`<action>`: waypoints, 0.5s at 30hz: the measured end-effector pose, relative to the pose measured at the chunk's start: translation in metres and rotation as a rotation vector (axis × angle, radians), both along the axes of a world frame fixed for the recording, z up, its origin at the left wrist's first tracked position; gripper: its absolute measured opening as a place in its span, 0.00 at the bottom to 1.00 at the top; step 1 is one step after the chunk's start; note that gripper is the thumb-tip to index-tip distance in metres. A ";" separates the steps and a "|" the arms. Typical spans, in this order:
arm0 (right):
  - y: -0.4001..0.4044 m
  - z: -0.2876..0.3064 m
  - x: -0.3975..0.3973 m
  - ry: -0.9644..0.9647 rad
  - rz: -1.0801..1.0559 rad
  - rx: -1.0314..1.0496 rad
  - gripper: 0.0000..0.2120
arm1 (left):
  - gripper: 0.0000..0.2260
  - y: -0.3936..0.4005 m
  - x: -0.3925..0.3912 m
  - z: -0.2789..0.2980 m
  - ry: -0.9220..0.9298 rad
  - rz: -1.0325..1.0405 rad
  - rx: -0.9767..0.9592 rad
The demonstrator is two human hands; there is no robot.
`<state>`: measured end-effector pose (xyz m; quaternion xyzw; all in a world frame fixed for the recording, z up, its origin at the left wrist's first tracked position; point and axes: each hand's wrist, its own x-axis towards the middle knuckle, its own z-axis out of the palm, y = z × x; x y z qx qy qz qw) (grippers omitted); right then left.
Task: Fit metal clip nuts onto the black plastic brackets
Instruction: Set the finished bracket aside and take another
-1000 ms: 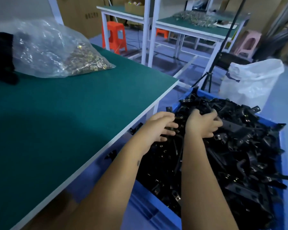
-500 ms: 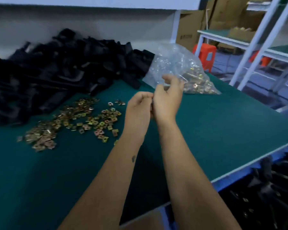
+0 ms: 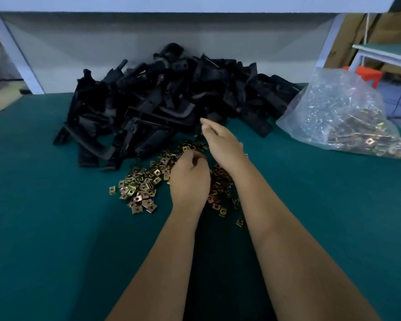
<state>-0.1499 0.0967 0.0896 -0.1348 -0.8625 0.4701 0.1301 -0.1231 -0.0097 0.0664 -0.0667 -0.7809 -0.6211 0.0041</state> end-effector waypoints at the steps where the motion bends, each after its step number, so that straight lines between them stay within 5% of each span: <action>1: 0.002 -0.001 0.001 0.022 -0.030 0.004 0.17 | 0.11 0.002 -0.001 0.000 -0.006 0.005 0.002; 7: 0.022 -0.009 0.007 0.367 -0.448 0.005 0.08 | 0.10 0.009 -0.006 -0.001 0.004 0.028 -0.098; 12: 0.041 -0.012 0.013 0.398 -0.694 -0.169 0.09 | 0.11 0.008 -0.008 -0.002 -0.019 -0.004 -0.072; 15: 0.047 -0.014 0.019 0.287 -0.665 -0.270 0.13 | 0.11 0.005 -0.013 -0.002 -0.086 -0.058 -0.010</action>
